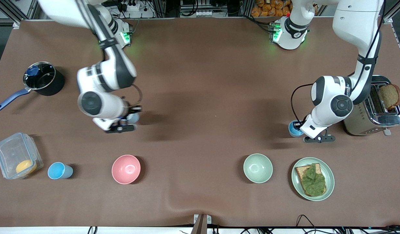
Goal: Stack blue cups with both arms
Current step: 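Carry the blue cup with the right gripper toward the table center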
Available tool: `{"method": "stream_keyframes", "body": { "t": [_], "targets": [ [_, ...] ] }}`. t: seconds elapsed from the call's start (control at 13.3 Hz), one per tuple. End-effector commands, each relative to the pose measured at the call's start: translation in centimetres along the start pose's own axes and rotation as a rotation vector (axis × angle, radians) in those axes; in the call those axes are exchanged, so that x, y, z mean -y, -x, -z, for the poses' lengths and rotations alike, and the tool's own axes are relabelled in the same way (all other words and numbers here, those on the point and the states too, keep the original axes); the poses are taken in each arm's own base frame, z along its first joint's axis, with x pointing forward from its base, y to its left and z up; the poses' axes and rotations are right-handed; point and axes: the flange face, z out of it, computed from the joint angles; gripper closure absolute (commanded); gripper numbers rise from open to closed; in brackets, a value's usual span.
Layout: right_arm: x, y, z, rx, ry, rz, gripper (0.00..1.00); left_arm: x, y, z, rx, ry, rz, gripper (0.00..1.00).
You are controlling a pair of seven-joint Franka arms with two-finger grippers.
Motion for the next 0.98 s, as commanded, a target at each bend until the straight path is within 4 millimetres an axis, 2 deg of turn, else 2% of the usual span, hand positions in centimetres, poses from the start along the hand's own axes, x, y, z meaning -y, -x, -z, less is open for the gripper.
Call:
{"method": "stream_keyframes", "body": {
  "t": [0.0, 0.15, 0.38, 0.68, 0.83, 0.9],
  "targets": [
    [7.6, -1.2, -1.0, -0.012, -0.008, -0.086, 1.0, 0.2, -0.3, 0.9, -0.023, 0.028, -0.006, 1.0],
    [11.8, -0.5, -2.3, 0.005, -0.045, -0.111, 1.0, 0.1, -0.5, 1.4, -0.032, 0.03, -0.008, 1.0],
    [16.4, -0.5, -3.7, 0.01, -0.069, -0.146, 1.0, 0.0, -0.7, 3.1, -0.059, 0.037, -0.008, 1.0],
    [19.4, -0.1, -4.3, 0.008, -0.165, -0.168, 1.0, -1.6, -0.5, 5.6, -0.071, 0.094, 0.022, 1.0],
    [20.1, 0.3, -5.2, 0.01, -0.159, -0.159, 1.0, -2.3, -0.5, 7.6, -0.078, 0.11, 0.018, 1.0],
    [20.2, 0.0, -5.9, 0.006, -0.161, -0.162, 1.0, -2.7, -1.2, 9.7, -0.061, 0.113, 0.009, 1.0]
  ]
}}
